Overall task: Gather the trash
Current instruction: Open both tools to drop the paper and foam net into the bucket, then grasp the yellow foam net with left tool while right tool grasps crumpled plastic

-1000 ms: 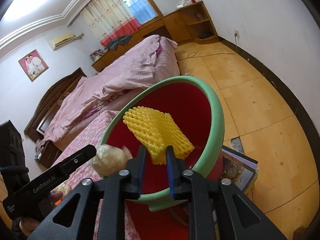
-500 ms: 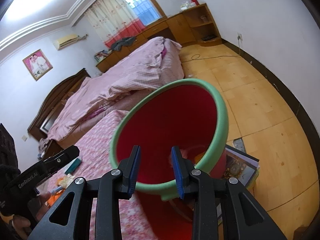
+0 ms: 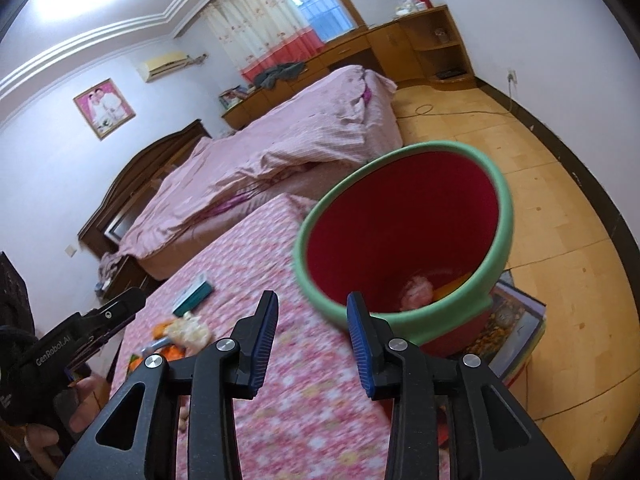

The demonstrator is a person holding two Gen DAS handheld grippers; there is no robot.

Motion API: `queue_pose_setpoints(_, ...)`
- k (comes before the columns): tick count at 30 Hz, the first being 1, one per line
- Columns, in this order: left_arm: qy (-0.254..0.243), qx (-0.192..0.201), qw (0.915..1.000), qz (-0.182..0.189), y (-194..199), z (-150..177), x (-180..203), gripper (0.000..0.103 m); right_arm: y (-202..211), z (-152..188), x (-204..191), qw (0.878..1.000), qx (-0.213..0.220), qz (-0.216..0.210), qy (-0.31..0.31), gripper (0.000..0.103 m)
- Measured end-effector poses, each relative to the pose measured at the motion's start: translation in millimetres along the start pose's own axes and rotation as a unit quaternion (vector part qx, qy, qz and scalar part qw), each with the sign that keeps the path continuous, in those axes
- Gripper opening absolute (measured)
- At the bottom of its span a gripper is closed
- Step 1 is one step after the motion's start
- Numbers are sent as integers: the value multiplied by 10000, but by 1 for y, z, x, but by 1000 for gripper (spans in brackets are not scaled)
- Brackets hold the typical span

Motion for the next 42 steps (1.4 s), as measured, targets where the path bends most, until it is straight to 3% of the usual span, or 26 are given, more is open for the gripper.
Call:
queue_pose_setpoints(13, 665, 397, 9950, -636, 50, -11, -108, 58, -14, 11, -65, 9981, -249, -264, 501, 42)
queue_pose_setpoints(19, 995, 489, 9859, -1252, 60, -13, -174, 58, -32, 19, -90, 9957, -455, -341, 735, 43)
queue_pose_setpoints(28, 1452, 358, 9730, -1758, 45, -7, -259, 58, -67, 26, -116, 9912, -800, -385, 981, 47)
queue_pose_setpoints(42, 1767, -236, 9668, -1832, -18, 12, -300, 58, -138, 41, -158, 9814, -1283, -500, 1339, 56)
Point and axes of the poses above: each gripper's, at about its wrist camera, not at the fingertips, and y roughly against the way its jaws point, x to its right, z to its underside, the point moved 10 cm from there along -y, roughly the way its jaws point, and after that the axes turned 11 degrees about y, right-handed, at the moved point
